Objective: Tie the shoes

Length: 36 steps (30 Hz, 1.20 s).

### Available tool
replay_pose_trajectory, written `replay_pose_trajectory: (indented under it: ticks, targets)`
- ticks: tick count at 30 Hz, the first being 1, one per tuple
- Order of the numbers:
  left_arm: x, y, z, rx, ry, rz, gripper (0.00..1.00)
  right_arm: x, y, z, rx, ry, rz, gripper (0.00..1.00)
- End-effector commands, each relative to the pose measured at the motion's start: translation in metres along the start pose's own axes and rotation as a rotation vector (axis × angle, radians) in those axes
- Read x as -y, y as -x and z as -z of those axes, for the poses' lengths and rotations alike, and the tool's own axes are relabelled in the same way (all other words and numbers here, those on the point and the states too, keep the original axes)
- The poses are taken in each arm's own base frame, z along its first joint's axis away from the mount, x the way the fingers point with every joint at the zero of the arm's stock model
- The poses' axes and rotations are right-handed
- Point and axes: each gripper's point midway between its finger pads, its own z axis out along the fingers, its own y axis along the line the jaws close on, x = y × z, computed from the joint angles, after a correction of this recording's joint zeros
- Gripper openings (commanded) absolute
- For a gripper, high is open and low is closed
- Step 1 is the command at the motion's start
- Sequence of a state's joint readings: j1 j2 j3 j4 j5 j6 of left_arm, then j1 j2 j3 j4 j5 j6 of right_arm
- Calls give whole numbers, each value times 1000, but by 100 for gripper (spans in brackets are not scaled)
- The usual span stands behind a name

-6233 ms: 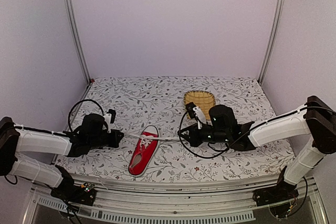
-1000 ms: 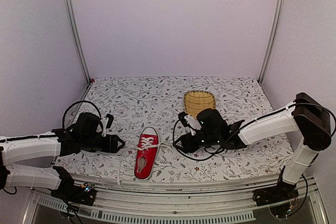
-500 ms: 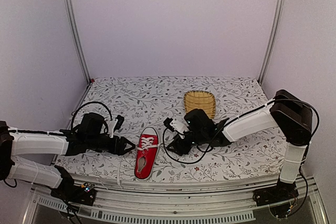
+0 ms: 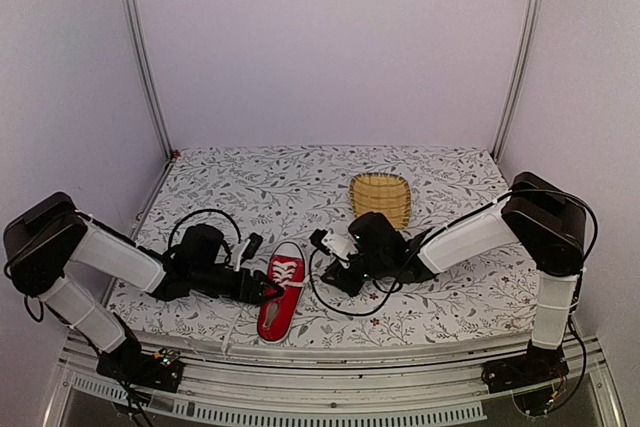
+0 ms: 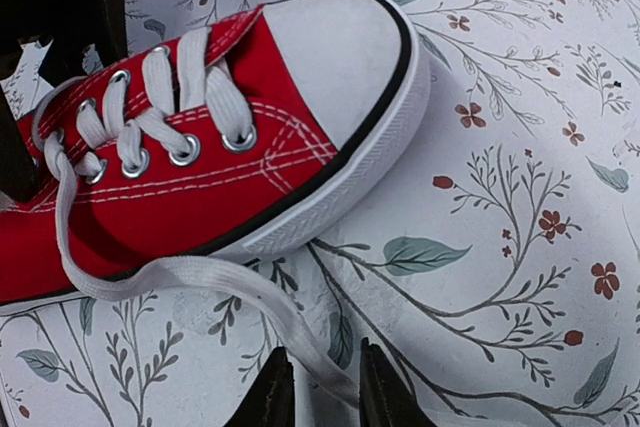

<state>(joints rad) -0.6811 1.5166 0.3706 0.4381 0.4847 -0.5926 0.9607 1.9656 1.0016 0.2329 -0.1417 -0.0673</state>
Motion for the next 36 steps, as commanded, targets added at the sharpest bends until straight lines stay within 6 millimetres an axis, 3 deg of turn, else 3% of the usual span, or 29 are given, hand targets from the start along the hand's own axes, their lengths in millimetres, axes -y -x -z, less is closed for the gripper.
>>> replay_pose_trajectory:
  ticks: [1,4,7,12,18,23,28,36]
  targets:
    - [24,16,-14,25,-85,-43,65,-2,2,1,42,29,-17,25]
    - [26,18,-22,19,-86,-46,65,-1,1,-6,37,23,-5,34]
    - [27,18,-28,11,-86,-40,65,6,0,-11,28,-7,-1,34]
    - [42,17,-36,12,-100,-24,64,24,-7,-5,2,-121,-43,4]
    - [67,24,-41,52,-106,-17,64,38,-21,30,-14,-224,-174,2]
    - [49,36,-25,119,31,-82,65,28,-27,44,-11,-180,-254,2]
    - [37,37,-11,106,150,-276,64,22,-19,53,18,-149,-299,2]
    - [4,27,-9,30,257,-440,46,21,-13,58,34,-140,-330,2]
